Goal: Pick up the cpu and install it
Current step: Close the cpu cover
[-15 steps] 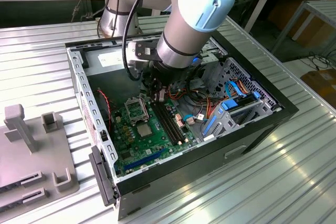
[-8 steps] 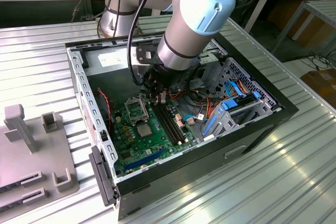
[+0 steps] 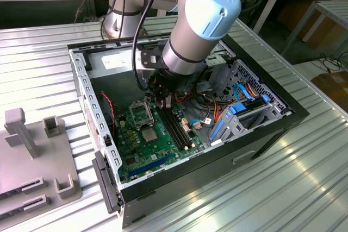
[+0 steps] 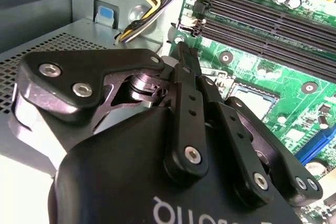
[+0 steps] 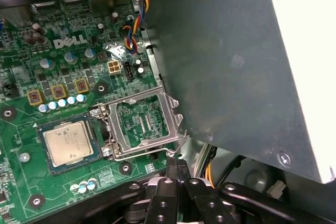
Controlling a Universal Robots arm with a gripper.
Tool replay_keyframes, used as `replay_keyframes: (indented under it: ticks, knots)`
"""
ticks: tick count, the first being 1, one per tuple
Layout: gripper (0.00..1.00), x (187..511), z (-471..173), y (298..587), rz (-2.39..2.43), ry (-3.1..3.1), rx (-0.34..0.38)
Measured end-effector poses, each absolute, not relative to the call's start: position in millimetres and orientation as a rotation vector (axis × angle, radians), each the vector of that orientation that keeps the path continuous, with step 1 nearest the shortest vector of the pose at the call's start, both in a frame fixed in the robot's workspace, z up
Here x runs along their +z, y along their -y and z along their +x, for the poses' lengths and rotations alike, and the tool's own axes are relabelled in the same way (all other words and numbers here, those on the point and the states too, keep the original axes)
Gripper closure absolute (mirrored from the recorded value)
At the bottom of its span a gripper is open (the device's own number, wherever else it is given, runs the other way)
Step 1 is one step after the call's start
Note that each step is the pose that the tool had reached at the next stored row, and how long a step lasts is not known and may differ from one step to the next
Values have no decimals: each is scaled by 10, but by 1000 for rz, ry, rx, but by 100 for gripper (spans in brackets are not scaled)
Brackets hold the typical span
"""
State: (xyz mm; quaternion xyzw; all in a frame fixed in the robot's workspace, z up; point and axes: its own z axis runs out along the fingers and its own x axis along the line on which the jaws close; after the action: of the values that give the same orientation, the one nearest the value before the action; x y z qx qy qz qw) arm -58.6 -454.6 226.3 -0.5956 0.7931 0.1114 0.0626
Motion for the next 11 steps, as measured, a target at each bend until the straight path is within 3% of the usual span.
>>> replay_keyframes:
  ticks: [11]
  knots:
    - [89,2173,-577,4505,-1786,-2378,373]
